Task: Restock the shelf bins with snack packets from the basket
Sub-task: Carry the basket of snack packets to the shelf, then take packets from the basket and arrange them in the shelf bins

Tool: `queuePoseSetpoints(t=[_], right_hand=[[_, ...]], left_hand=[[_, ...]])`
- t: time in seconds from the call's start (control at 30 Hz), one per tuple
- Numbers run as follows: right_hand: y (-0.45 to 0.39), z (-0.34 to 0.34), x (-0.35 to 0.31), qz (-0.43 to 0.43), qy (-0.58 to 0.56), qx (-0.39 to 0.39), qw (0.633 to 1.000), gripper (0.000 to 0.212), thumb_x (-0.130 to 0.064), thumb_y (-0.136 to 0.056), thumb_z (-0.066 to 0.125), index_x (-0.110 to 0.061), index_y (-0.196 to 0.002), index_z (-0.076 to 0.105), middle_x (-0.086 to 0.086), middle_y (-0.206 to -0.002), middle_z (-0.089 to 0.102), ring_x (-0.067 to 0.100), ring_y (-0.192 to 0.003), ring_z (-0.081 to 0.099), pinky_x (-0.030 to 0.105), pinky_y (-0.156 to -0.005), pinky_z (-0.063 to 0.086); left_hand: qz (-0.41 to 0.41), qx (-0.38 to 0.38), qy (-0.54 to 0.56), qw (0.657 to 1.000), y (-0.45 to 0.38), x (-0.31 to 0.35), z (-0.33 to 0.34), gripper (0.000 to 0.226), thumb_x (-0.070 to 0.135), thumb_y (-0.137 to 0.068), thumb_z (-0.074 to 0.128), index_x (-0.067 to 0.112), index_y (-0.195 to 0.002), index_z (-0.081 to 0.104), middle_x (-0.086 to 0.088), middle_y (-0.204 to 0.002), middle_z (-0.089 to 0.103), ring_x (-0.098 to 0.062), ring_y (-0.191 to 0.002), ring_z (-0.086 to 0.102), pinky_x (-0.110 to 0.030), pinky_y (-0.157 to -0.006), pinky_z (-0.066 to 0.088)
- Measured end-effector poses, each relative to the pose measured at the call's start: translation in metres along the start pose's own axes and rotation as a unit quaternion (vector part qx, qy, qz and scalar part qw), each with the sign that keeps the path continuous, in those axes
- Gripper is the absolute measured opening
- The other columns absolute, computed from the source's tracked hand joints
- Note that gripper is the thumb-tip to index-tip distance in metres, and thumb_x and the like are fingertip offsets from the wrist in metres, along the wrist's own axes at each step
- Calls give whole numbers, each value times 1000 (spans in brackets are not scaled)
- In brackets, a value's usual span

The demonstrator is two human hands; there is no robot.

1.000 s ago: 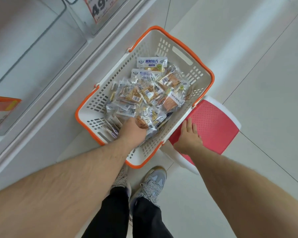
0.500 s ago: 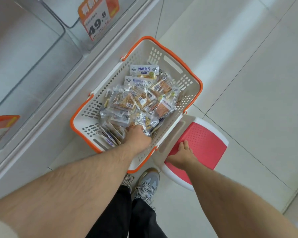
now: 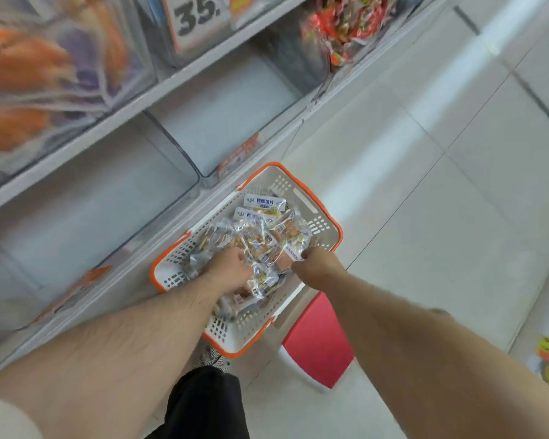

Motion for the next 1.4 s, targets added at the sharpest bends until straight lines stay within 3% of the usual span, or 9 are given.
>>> queuePoseSetpoints(t=[0.13,0.5,0.63,0.8,0.97,1.1,1.17,1.27,1.4], right_hand=[[-4,-15,-7,-19,52,-14,998,20,-27,-90,54,-8,-85,59,3,-79,58,22,-77,58,28,-64,47],[-168,-69,-50,-223,248,-35,942,23,-18,-89,50,-17,-109,64,4,-93,63,24,-81,57,24,-64,41],[-221,-61,-68,-254,280,-27,926,24,-18,-87,52,-13,-109,63,3,-94,61,23,-80,55,26,-65,43],[-266,-31,-95,-294,287,-9,911,38,-22,-88,59,-12,-125,58,10,-116,65,26,-94,61,30,-73,51],[-302,5,-113,-292,303,-10,907,39,-25,-87,64,-11,-123,57,7,-110,64,23,-84,59,31,-67,53],[-320,22,-134,-296,293,-41,908,25,-28,-82,69,-13,-102,68,2,-87,66,17,-78,62,24,-58,46],[-326,28,-144,-301,280,-53,910,20,-28,-77,74,-16,-93,71,5,-91,71,17,-83,66,29,-69,55],[-332,39,-150,-301,260,-69,915,29,-18,-74,79,-13,-101,72,8,-102,71,22,-95,67,39,-91,56],[-339,49,-142,-286,222,-82,929,29,-8,-76,76,-9,-105,69,9,-103,67,23,-92,64,38,-86,55]], left_hand=[[-9,-17,-30,999,1,10,-8,14,14,-92,57,20,-104,54,0,-99,60,-13,-81,61,-28,-61,48],[-95,115,94,984,-88,27,7,9,11,-89,59,11,-97,62,-5,-106,66,-19,-88,63,-36,-78,55],[-88,155,95,979,-119,19,10,15,14,-93,53,14,-98,67,-3,-96,65,-14,-76,58,-26,-59,42],[-84,188,59,977,-159,-12,13,12,20,-91,57,22,-102,64,-2,-105,62,-16,-84,59,-28,-67,46],[-56,226,-14,972,-192,-29,1,43,20,-89,58,21,-132,57,-2,-135,53,-23,-116,54,-32,-95,47],[-13,247,-51,968,-206,-30,-8,39,24,-90,58,23,-129,56,1,-129,55,-21,-112,54,-34,-94,48],[-3,250,-61,966,-214,-32,-11,33,28,-89,58,26,-122,58,2,-121,60,-19,-105,57,-39,-91,52],[13,259,-64,964,-222,-35,-10,31,27,-89,60,27,-119,58,4,-117,62,-17,-101,59,-35,-88,52],[25,274,-62,960,-230,-39,-4,33,28,-89,61,27,-121,57,4,-118,58,-15,-100,55,-29,-81,46]])
Point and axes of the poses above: each hand's wrist, its own y-axis away from the middle knuckle, its own z-axis out of the palm, x = y × z, the point moved 7 cm from there along -y, towards the middle knuckle
